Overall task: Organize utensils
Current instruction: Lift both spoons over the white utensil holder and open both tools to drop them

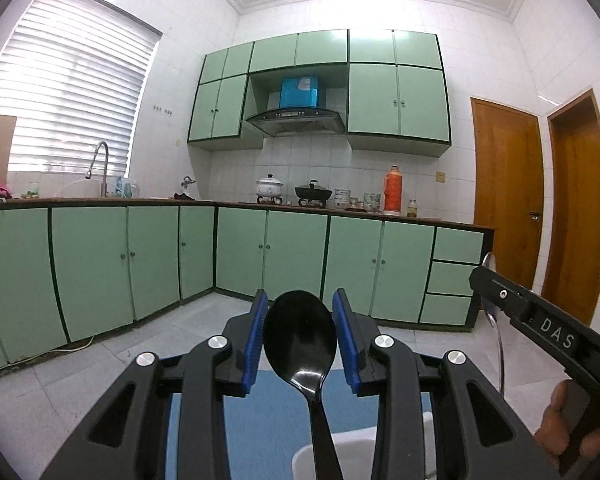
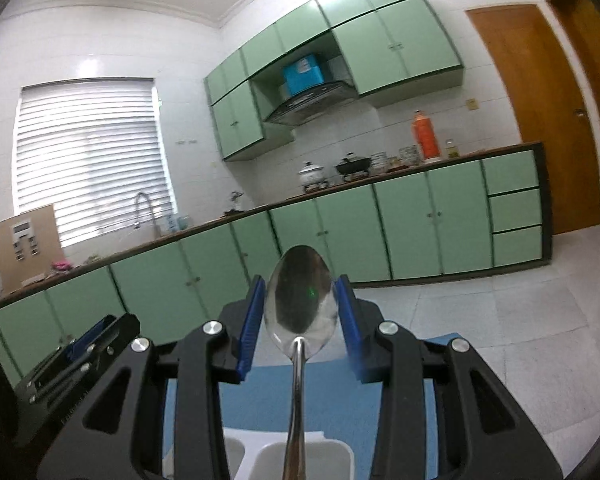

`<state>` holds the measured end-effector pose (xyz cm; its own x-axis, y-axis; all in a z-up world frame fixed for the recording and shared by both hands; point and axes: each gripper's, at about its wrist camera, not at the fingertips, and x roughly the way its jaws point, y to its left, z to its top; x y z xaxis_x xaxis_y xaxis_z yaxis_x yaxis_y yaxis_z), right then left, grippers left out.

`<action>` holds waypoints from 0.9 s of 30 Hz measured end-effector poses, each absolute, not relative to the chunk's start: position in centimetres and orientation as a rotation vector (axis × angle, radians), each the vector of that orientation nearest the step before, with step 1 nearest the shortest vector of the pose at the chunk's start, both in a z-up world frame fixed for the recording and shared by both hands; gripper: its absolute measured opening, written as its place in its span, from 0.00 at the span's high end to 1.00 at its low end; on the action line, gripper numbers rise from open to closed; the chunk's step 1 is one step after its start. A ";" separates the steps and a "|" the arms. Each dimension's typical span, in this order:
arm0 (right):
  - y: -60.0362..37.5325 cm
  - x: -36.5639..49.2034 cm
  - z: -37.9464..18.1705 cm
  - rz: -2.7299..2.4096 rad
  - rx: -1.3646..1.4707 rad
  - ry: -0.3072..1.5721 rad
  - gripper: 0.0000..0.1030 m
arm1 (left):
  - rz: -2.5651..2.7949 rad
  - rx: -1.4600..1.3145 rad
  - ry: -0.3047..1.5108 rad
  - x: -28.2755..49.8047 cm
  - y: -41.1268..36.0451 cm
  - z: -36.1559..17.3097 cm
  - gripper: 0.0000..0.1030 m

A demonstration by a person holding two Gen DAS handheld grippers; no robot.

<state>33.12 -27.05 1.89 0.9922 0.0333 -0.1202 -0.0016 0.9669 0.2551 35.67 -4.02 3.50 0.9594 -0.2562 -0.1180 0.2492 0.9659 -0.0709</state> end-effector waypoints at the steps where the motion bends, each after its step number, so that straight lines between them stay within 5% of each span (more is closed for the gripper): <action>1: -26.8 33.1 1.7 -0.004 0.256 0.109 0.66 | -0.256 -0.055 0.132 35.9 -4.0 3.2 0.68; 27: -24.8 33.4 -2.7 -0.100 0.243 0.064 0.66 | -0.300 -0.089 0.128 36.6 -4.0 1.0 0.68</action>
<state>33.41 -24.76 -2.70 0.9930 -0.0906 -0.0754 0.1061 0.9656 0.2372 36.62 -3.98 0.95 0.9472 -0.3002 -0.1127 0.2889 0.9514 -0.1064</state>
